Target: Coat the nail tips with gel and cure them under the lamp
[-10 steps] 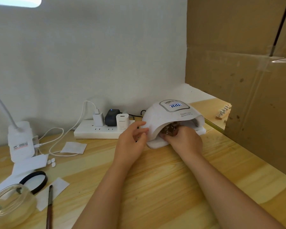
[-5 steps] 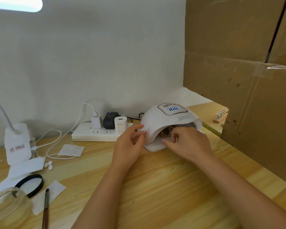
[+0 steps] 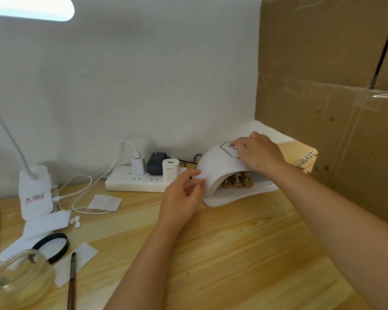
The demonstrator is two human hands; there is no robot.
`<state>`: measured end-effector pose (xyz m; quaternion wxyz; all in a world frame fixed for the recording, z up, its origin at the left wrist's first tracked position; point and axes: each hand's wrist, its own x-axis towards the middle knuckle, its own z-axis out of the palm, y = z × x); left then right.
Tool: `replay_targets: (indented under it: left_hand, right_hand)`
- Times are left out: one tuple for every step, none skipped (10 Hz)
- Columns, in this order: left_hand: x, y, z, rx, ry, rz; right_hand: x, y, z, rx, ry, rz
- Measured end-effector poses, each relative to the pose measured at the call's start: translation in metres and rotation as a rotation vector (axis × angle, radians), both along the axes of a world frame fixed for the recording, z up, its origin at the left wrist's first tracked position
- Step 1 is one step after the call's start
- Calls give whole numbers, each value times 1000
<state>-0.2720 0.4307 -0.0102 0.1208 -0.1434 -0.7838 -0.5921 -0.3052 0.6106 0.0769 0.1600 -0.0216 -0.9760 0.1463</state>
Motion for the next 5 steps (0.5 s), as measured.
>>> replay_targets:
  left_hand:
    - [-2, 0, -2, 44, -9, 11]
    - [-3, 1, -3, 56, -9, 3]
    - [-3, 2, -6, 44, 15, 15]
    - [3, 4, -8, -35, 84, 46]
    - [11, 7, -3, -234, 164, 120]
  right_hand:
    - [-4, -4, -4, 14, 76, -77]
    - [-6, -8, -7, 13, 131, -105]
    - [5, -11, -15, 10, 177, -119]
    - [30, -28, -29, -33, 423, -60]
    - [57, -58, -40, -168, 624, 67]
